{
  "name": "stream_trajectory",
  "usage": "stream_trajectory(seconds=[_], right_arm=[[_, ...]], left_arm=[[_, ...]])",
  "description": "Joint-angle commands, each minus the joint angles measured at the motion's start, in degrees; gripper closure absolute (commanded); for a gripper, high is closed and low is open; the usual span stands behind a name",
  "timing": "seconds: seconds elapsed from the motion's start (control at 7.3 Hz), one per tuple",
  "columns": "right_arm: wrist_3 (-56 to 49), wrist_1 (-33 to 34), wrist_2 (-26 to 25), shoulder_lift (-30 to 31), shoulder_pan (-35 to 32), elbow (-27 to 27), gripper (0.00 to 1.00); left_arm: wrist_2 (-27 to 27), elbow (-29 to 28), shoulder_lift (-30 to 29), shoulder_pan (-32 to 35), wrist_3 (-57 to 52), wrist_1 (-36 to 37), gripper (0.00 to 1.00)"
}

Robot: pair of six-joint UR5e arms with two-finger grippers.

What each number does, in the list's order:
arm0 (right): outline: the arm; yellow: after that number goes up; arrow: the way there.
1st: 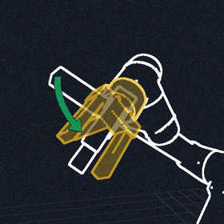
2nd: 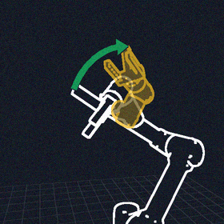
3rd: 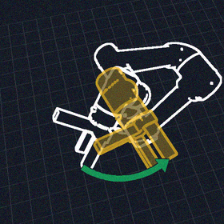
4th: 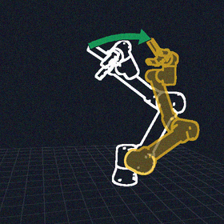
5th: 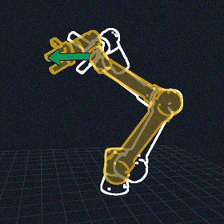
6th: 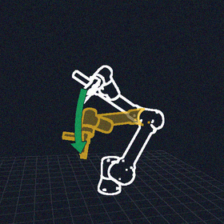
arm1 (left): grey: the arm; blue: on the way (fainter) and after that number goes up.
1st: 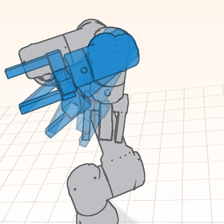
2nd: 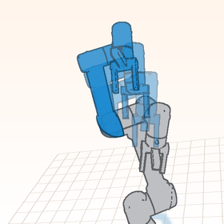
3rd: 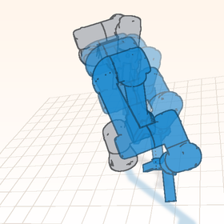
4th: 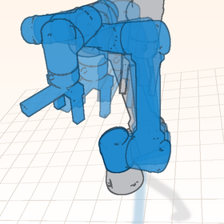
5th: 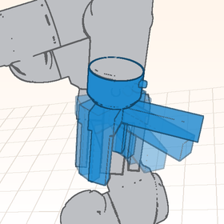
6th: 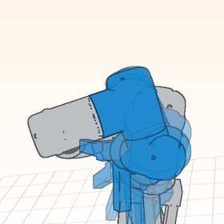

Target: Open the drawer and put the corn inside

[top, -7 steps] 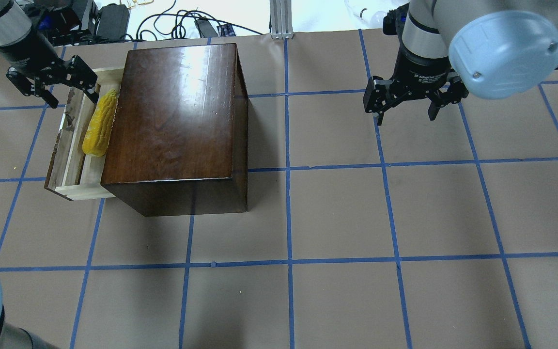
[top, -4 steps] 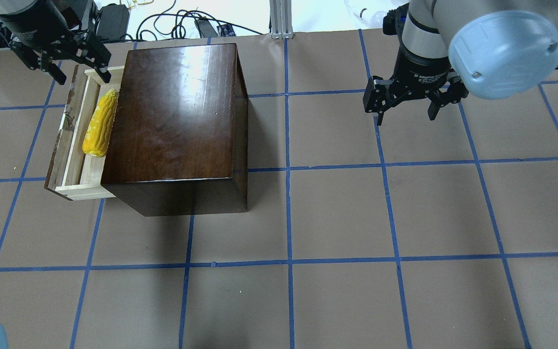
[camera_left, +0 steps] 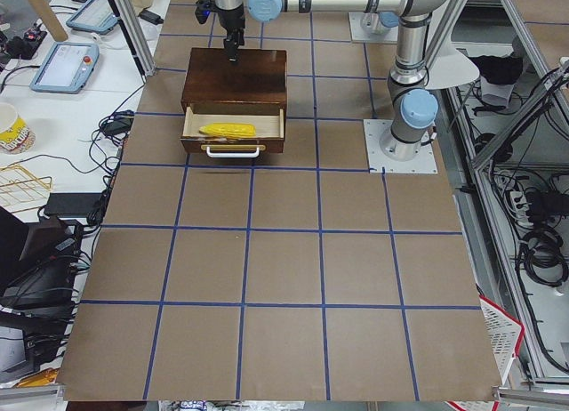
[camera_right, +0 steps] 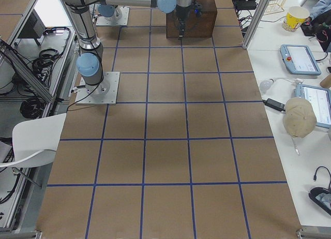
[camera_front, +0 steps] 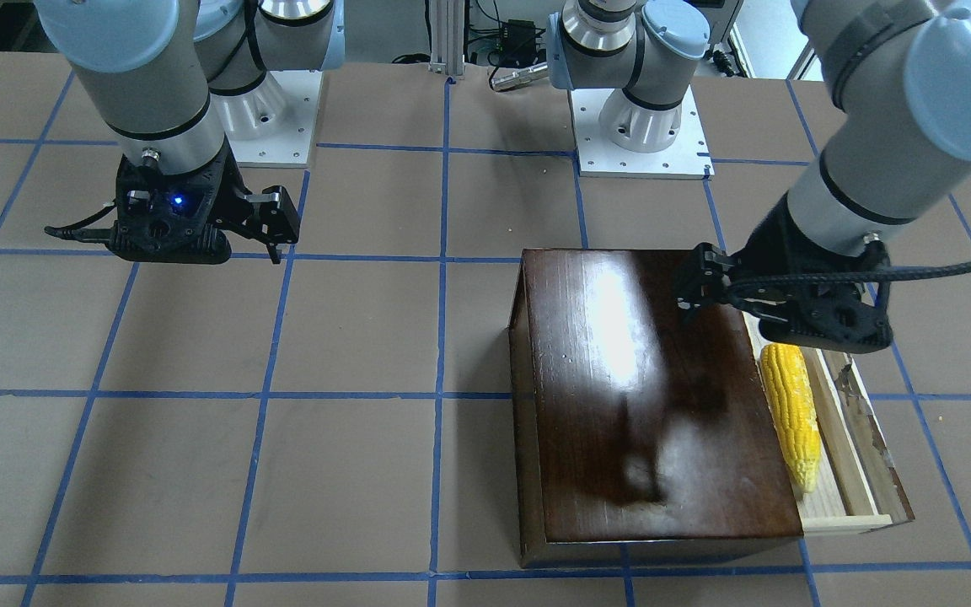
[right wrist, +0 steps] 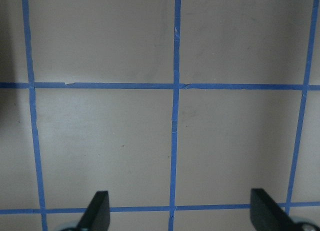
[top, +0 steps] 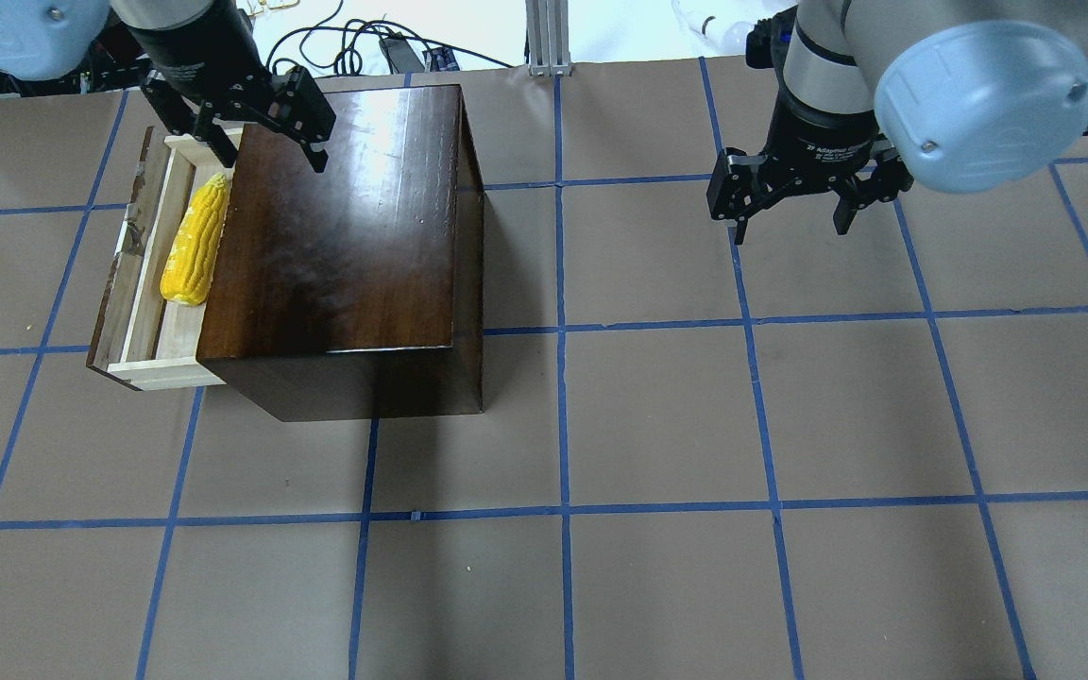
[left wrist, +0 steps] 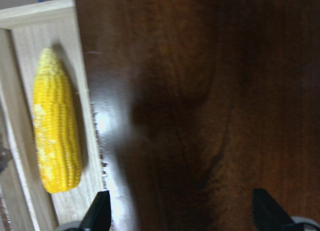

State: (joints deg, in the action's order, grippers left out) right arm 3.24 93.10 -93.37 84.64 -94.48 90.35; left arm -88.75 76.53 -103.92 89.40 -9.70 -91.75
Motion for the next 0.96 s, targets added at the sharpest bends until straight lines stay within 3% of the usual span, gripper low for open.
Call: stream_trajectory(seconds=[0.0, 0.41, 0.82], right_arm=[[0.0, 0.0, 0.0, 0.0, 0.0, 0.0, 0.00], [0.0, 0.0, -0.1, 0.0, 0.0, 0.0, 0.00], [0.0, 0.0, -0.1, 0.0, 0.0, 0.0, 0.00]], left_arm=[[0.1, 2.4, 1.2, 2.4, 1.5, 0.2, 0.00], [0.0, 9.0, 6.6, 2.4, 4.7, 1.5, 0.00], [0.0, 11.4, 9.8, 1.7, 5.0, 1.5, 0.00]])
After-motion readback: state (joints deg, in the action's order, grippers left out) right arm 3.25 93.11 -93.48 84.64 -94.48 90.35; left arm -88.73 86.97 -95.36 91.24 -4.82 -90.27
